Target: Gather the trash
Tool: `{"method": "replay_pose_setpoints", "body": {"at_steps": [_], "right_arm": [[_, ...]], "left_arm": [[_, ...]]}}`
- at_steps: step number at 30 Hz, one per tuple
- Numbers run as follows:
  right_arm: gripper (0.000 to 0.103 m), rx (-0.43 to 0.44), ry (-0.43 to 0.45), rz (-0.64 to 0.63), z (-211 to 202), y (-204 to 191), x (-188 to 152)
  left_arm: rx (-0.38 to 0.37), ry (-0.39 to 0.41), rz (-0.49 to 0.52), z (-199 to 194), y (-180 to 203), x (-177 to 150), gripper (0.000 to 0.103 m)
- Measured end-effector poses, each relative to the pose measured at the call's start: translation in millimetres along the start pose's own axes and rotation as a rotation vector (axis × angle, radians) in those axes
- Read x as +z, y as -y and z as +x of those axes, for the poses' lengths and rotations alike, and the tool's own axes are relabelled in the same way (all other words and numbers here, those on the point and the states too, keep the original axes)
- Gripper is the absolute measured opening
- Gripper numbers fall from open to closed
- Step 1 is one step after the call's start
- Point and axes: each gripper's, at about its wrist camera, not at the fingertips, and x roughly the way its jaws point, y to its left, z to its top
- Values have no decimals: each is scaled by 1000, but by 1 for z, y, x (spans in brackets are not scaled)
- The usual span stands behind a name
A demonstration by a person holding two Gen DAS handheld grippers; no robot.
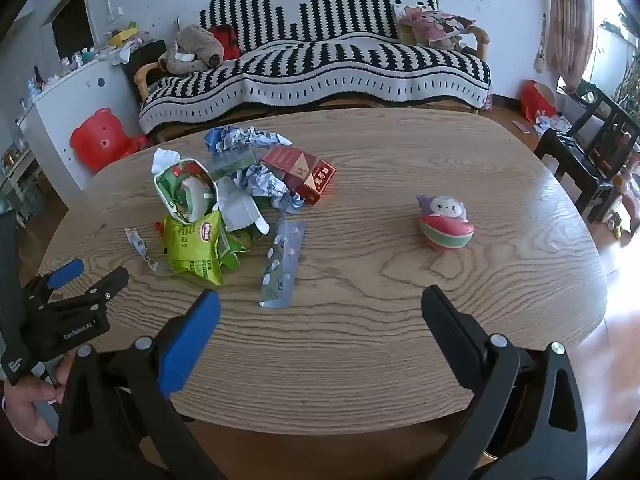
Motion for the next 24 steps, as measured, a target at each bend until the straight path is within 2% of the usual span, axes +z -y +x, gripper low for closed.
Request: {"method": "replay_pose_setpoints", "body": {"at_steps": [24], "right_arm": [[97, 2, -16, 3, 4, 0, 1]], "left_arm": [[0, -6, 4, 2, -1, -4, 97]]}}
